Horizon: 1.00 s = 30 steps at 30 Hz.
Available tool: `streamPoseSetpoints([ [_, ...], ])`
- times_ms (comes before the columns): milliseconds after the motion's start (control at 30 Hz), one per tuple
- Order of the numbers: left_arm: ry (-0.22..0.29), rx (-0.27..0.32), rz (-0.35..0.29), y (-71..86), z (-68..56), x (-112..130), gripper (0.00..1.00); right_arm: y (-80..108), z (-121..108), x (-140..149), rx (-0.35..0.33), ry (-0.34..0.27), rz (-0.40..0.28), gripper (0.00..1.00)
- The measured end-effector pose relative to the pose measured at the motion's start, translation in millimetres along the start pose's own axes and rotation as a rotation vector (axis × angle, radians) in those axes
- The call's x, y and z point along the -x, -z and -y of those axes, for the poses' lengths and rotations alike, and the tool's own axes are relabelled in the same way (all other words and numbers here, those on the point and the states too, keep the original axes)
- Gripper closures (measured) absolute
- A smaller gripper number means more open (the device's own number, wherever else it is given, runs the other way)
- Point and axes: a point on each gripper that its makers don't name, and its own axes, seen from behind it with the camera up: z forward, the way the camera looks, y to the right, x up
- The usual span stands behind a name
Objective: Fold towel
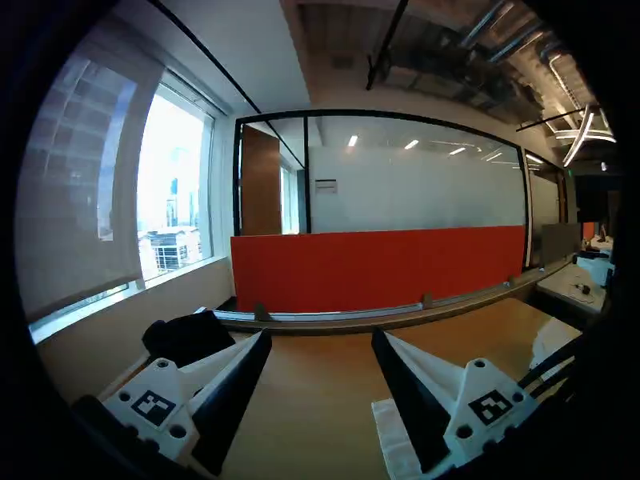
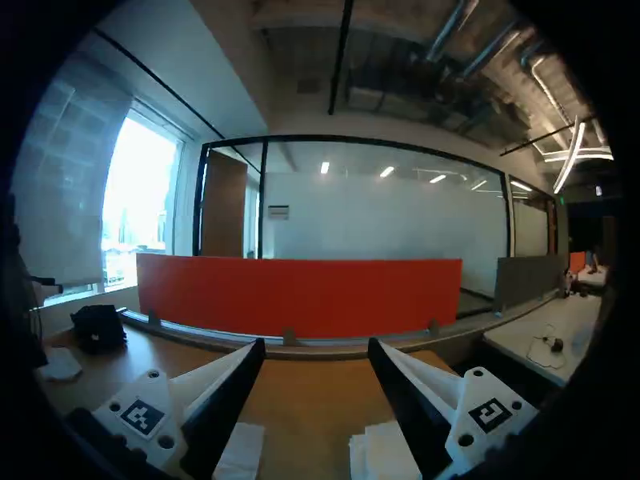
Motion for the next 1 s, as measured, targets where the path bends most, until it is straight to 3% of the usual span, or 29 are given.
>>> streamPoseSetpoints([
  [467,-0.063,0.221,0.107,-6.0,-41.4,7,0.07,-2.2,69,8,-0.297,0.161,0.122,0.0],
  [667,-0.121,0.276,0.144,-8.0,-52.9,18,0.07,-2.3,81,24,-0.356,0.214,0.18,0.0],
  [1000,-0.151,0.329,0.204,-6.4,-68.8,51,0.07,6.7,95,58,-0.418,0.231,0.261,0.0],
])
